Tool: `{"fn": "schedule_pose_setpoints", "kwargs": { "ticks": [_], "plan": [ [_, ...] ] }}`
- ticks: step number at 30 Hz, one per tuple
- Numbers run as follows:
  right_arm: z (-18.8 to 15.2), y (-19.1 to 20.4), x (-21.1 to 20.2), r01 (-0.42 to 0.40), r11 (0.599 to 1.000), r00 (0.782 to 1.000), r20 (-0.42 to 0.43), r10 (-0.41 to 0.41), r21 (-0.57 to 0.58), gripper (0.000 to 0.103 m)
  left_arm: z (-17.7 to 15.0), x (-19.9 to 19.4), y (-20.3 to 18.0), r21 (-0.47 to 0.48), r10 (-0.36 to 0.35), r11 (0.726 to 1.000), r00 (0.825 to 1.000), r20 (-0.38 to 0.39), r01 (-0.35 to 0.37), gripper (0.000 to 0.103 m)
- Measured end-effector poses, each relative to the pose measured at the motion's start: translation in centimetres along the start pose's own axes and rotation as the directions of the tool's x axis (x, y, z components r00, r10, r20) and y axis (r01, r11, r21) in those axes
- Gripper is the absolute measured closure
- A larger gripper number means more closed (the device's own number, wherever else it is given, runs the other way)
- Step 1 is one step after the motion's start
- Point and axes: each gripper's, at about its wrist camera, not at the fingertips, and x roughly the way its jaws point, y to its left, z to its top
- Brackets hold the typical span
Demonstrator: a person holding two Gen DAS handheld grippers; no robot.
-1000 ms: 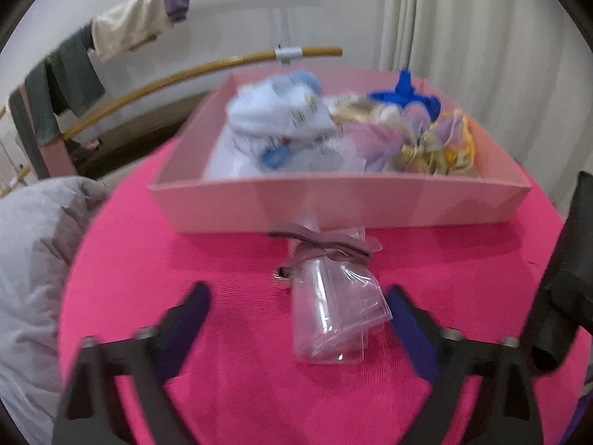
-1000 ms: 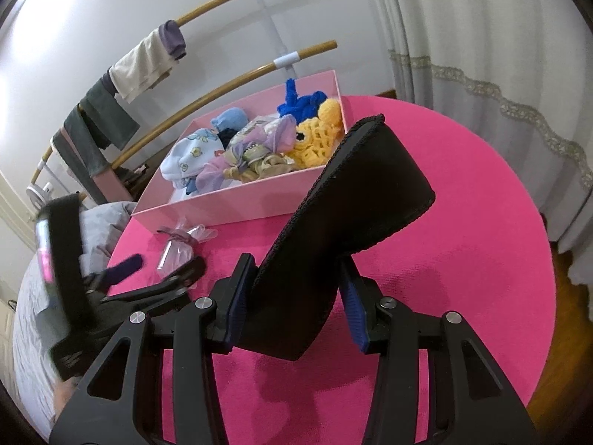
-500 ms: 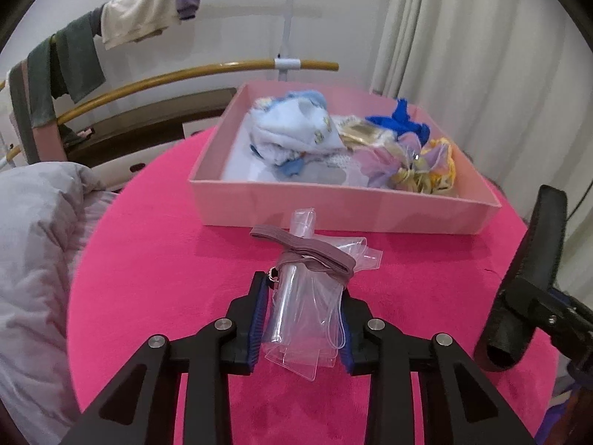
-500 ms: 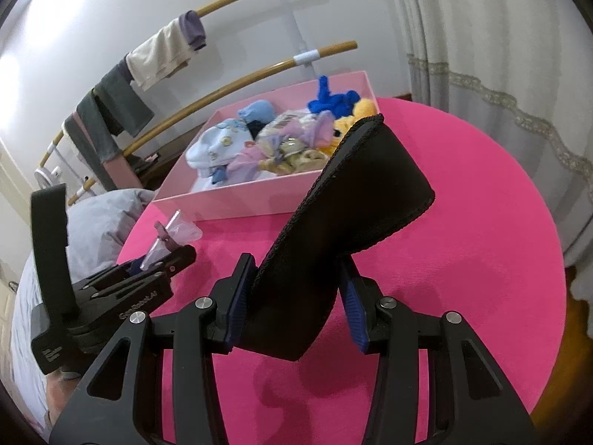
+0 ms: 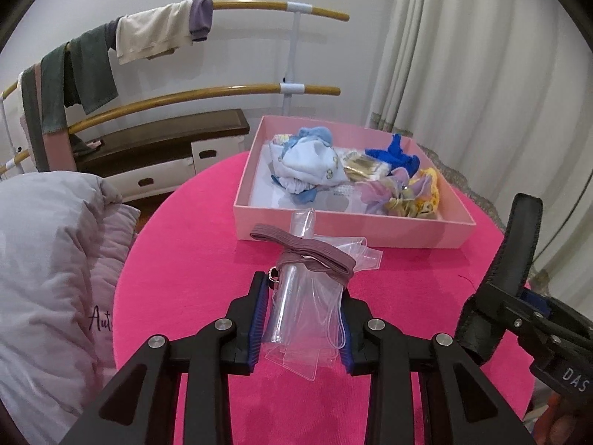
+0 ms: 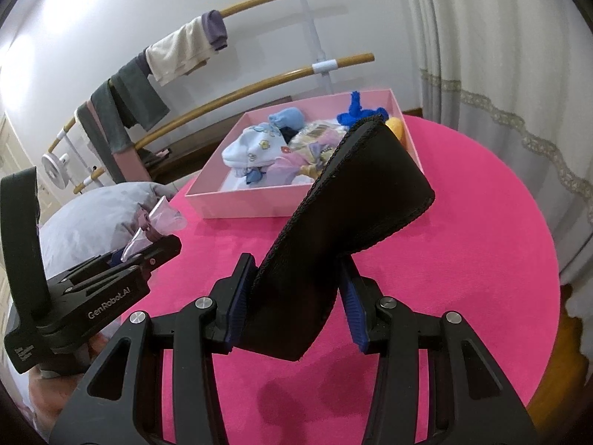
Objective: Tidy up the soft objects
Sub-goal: 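Release the black case into the box with the right tool while the left tool releases the bag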
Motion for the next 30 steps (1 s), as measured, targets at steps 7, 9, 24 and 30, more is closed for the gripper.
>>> {"fn": "schedule_pose_setpoints", "kwargs": {
  "ticks": [7, 9, 24, 30],
  "plan": [
    [0.1, 0.9, -0.8, 0.004, 1.000, 1.000, 0.014, -0.004, -0.017, 0.061, -0.5, -2.7, 0.7, -0.007, 0.000, 1.000, 1.000, 0.016, 0.000, 0.073],
    [0.3, 1.1, -0.9, 0.002, 1.000, 1.000, 0.016, -0.002, -0.021, 0.061, -0.5, -3.2, 0.9, -0.011, 0.001, 1.000, 1.000, 0.019, 0.000, 0.073],
    [6.6, 0.8, -1.7, 0.002, 0.997, 0.996, 0.094, 0.005, -0.082, 0.061, 5.4, -3.0, 1.2, -0.008, 0.000, 1.000, 0.995, 0.099, 0.001, 0.073],
    [10.9, 0.1, -0.7, 0.008, 0.994, 0.994, 0.110, 0.004, -0.108, 0.061, 9.9, -1.5, 0.8, 0.004, -0.006, 1.000, 0.992, 0.129, 0.005, 0.073]
  ]
}}
